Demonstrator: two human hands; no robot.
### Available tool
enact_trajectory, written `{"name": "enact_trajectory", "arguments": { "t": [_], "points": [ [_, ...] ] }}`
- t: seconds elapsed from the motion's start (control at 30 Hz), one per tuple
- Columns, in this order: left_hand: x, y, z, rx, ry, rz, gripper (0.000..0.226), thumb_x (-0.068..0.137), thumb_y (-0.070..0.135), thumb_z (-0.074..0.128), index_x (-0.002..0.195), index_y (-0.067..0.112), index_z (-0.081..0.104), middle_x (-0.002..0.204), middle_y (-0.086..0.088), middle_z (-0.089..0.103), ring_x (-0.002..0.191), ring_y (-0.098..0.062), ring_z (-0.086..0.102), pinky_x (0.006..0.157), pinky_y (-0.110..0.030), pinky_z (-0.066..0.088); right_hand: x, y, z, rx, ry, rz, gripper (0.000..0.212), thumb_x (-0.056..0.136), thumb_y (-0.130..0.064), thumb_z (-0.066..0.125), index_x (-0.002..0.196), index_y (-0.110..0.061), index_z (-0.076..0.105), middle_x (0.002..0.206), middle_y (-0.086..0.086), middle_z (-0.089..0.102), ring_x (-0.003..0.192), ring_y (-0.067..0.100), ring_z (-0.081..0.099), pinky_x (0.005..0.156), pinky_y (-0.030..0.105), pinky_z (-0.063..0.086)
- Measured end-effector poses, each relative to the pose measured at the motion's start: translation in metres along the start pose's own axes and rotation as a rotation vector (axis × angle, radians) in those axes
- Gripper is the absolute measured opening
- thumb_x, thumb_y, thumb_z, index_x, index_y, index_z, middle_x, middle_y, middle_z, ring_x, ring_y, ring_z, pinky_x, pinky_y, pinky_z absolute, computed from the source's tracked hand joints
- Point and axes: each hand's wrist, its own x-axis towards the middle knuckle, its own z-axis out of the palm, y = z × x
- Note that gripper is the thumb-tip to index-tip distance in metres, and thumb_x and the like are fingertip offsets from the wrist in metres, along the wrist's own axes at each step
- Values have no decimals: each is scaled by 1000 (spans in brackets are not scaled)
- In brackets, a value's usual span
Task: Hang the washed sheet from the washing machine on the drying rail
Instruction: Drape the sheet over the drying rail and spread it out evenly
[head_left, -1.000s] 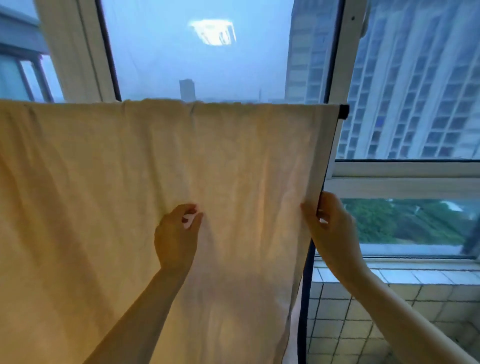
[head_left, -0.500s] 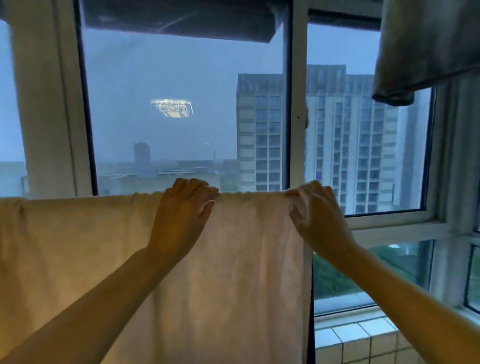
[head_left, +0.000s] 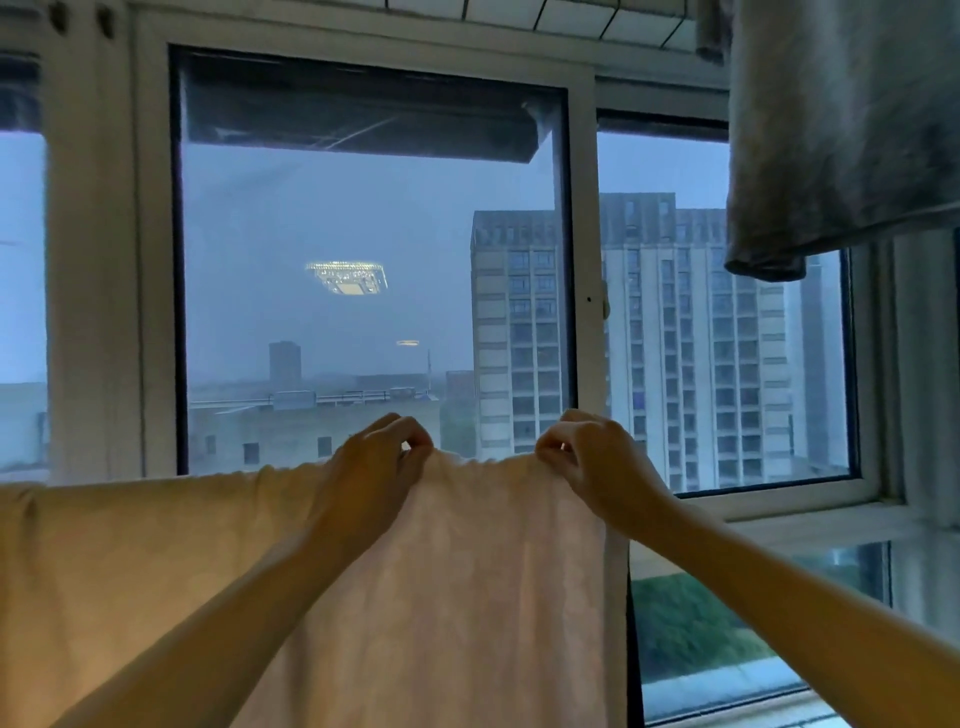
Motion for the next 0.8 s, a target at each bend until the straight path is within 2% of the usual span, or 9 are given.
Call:
{"name": "enact_trajectory", "arguments": {
  "t": [0.1,0.17,0.27,0.37,0.43,0.53,0.67,0.73,0.8],
  "points": [
    [18,14,8,-8,52,-25,15,92,23,56,79,31,57,80,20,56,70,7,53,65,-26,46,12,8,-5,32,86,95,9,93,-19,56,90,-17,64,87,-10,57,76,4,56,74,18,48],
    [31,25,15,-21,65,-45,13,92,24,56,80,29,57,83,17,59,71,5,52,68,-27,47,17,17,-10,23,116,159,8,93,-18,56,87,-18,62,84,-7,58,73,5,57,73,21,51],
    [38,42,28,1,-23,-65,11,91,27,56,81,29,61,89,14,65,74,-3,55,70,-25,47,15,26,-13,2,-54,178,9,92,-17,56,89,-18,64,76,-8,61,67,2,60,70,23,56],
    [28,49,37,76,-167,32,13,93,31,54,88,27,66,93,13,67,76,0,56,62,-11,38,7,22,-12,58,-170,164,11,94,-19,52,90,-19,62,74,-5,64,64,8,64,66,25,57],
    [25,45,33,65,-211,41,13,93,33,55,90,28,66,94,14,67,75,1,55,60,-9,33,6,16,-12,87,-201,141,13,95,-21,51,91,-18,64,77,-3,66,69,10,65,70,28,57],
    [26,33,21,16,-271,-1,11,91,33,57,83,31,65,84,16,65,68,6,54,58,-9,32,7,11,-8,86,-224,92,16,95,-23,52,96,-16,66,86,-3,68,78,7,64,75,26,56],
    [25,18,12,74,-276,-24,12,91,29,56,81,28,63,80,15,62,68,4,53,59,-12,36,11,8,-1,115,-188,59,10,92,-21,58,96,-17,67,85,-4,69,76,4,64,76,24,56],
    [23,12,7,117,-253,-15,13,93,27,54,85,22,63,85,11,64,71,0,54,63,-17,41,13,7,-1,124,-162,79,8,91,-24,60,93,-18,65,81,-6,67,73,5,64,72,25,56],
    [19,6,-1,147,-236,-5,14,94,24,53,86,18,63,85,8,64,72,-5,55,63,-17,40,13,7,-1,141,-137,122,11,93,-26,57,92,-17,61,75,-8,62,65,3,61,60,21,53]
  ]
}}
